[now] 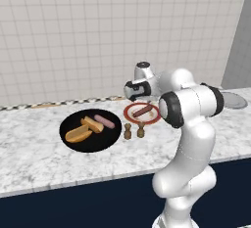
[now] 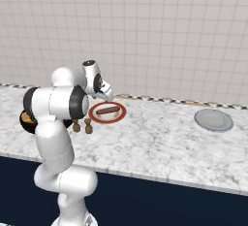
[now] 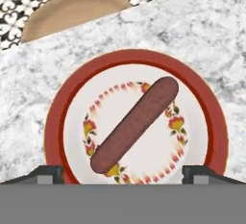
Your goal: Place one bun and one sausage from the bowl on each plate.
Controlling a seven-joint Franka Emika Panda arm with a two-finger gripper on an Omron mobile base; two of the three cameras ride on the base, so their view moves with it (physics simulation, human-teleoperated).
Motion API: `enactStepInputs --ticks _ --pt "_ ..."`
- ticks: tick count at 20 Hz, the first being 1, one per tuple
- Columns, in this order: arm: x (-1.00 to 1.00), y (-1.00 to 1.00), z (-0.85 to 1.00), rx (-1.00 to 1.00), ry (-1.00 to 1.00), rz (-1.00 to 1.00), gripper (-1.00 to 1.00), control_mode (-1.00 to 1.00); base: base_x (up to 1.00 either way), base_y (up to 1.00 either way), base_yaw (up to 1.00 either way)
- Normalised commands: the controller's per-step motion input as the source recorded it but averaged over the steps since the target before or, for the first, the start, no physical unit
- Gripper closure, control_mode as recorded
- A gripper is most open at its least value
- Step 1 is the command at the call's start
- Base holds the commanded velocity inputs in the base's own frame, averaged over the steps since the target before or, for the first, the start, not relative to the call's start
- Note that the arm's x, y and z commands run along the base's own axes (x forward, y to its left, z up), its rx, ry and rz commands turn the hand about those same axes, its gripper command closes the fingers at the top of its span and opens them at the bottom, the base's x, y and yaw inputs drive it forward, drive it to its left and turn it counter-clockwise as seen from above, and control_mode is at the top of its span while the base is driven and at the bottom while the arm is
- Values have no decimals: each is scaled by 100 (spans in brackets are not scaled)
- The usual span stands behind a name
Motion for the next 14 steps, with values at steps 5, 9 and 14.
enactStepInputs --ticks 5,9,14 --pt "-60 93 95 -16 9 53 -100 -100 0 0 0" --pt "-38 100 53 -16 22 53 -100 -100 0 0 0" --pt "-5 94 -42 -12 23 46 -100 -100 0 0 0"
